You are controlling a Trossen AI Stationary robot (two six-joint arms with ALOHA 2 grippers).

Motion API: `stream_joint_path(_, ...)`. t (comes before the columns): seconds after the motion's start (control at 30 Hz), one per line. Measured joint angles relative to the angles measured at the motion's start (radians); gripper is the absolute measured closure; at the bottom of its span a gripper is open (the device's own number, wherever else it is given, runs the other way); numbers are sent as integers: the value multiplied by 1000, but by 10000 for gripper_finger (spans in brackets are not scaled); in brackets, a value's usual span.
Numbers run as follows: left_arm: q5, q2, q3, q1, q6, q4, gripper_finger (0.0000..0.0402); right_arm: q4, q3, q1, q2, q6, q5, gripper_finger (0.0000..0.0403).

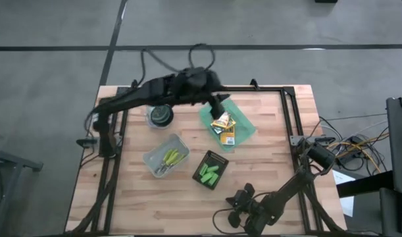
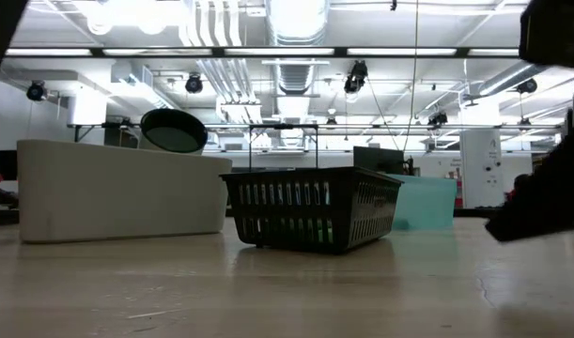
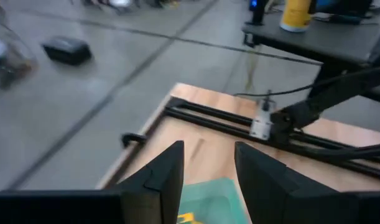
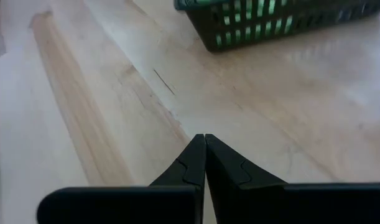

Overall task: Pick & Place School Supplies
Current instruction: Return to Home Position

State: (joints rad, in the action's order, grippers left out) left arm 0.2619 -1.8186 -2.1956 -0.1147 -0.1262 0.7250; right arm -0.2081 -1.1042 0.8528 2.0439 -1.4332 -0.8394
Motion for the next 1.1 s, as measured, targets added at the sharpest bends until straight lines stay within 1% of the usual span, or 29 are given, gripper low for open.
stream_joint_path(0.07,75,58,42,50,28,0,255,-5,1,0,-16,33,-1,394)
stream_joint_path(0.2,97,167,159,147,43,-29,255,-6,7,-9,-61,112,-1,394)
stream_joint_path(0.27,105,220,238,192,43,-56,255,-6,14,-19,-100,151,-1,394)
stream_joint_path(0.33,140,269,320,236,43,-99,255,-3,22,-30,-144,201,-1,394)
stream_joint_path(0.4,199,318,411,281,42,-145,255,-6,27,-44,-187,270,-2,394)
stream_joint_path(0.53,365,409,595,380,41,-257,255,5,29,-74,-288,434,-14,394)
stream_joint_path(0.63,457,470,732,454,41,-351,255,9,30,-85,-368,537,-85,394)
stream_joint_path(0.73,467,534,858,519,44,-432,255,11,29,-84,-454,642,-153,394)
stream_joint_path(0.9,468,638,1028,590,3,-467,255,24,29,-81,-581,804,-159,394)
stream_joint_path(1.1,471,751,1211,636,-202,-472,255,25,31,-74,-681,993,-158,394)
